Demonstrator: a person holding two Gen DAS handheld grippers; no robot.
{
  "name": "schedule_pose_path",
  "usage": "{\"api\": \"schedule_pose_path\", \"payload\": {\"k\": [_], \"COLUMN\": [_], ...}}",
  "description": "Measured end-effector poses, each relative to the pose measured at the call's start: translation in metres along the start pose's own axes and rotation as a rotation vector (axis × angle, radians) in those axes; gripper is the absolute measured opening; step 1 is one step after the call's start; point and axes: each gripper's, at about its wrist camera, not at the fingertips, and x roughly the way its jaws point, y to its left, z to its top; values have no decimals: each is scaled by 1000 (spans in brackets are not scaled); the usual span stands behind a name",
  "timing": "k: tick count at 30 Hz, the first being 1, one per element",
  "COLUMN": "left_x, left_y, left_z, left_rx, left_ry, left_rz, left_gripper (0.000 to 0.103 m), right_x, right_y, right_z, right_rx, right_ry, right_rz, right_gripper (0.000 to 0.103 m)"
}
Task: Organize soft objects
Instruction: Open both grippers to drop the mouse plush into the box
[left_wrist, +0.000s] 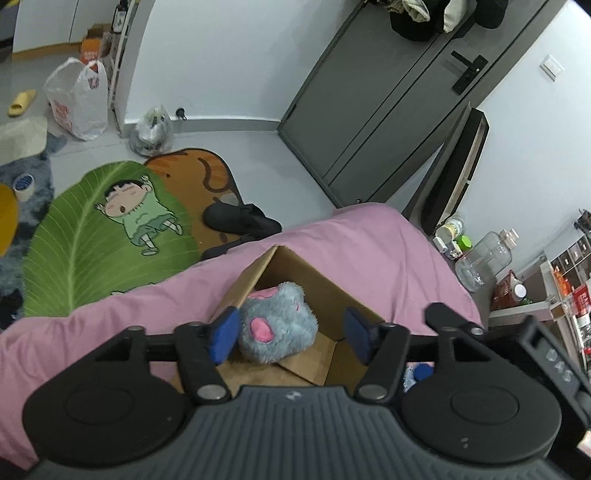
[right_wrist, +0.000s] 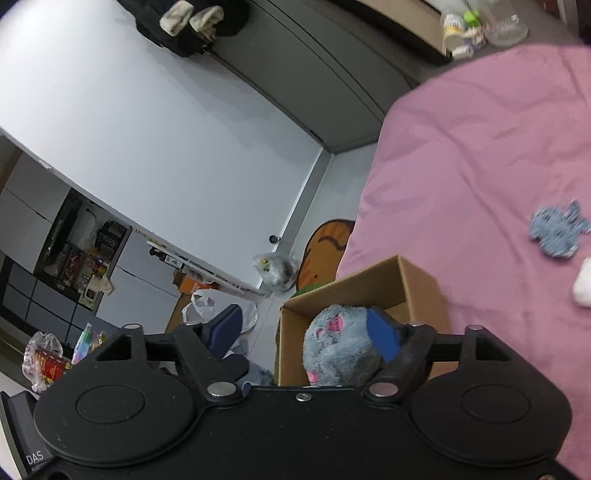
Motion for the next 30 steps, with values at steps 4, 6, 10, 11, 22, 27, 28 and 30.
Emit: {"api": "schedule_pose_path", "payload": {"k": [4,6,10,11,22,27,28,30], "left_x": [-12,-19,-35,-38,-77,-90,-92,-96], "left_y": [-7,-12,-24,-27,-61,-78,-83,-92], "left_z": [-6,-9,-16,-18,-45,-58,-62,-70], "left_rx": [21,42,91,99,215,243,260,294], "left_ry": [-3,-7,-24,-25,-47,-45,-39,-31], "left_rz": [23,45,66,64,74,58,55,61], "left_gripper": [76,77,78,78,78,78,78,78], "right_x": [-18,-26,-47,-52,-120,-149,-154,-164], "right_y": [2,2,-1,-1,-27,-31,-31,-34], "right_z": [1,0,-2,-4,-10,-12,-13,-15], "right_rx": [-44,-62,-96,-101,-119,-191,-209,-239], "right_ry": [-8,-8,-21,-27,-111,-103,-101,-94], "right_rz": [-34,-51,-79,-89,-158,-199,-206,-226], "right_gripper": [81,83,90,91,99,100,100,101]}}
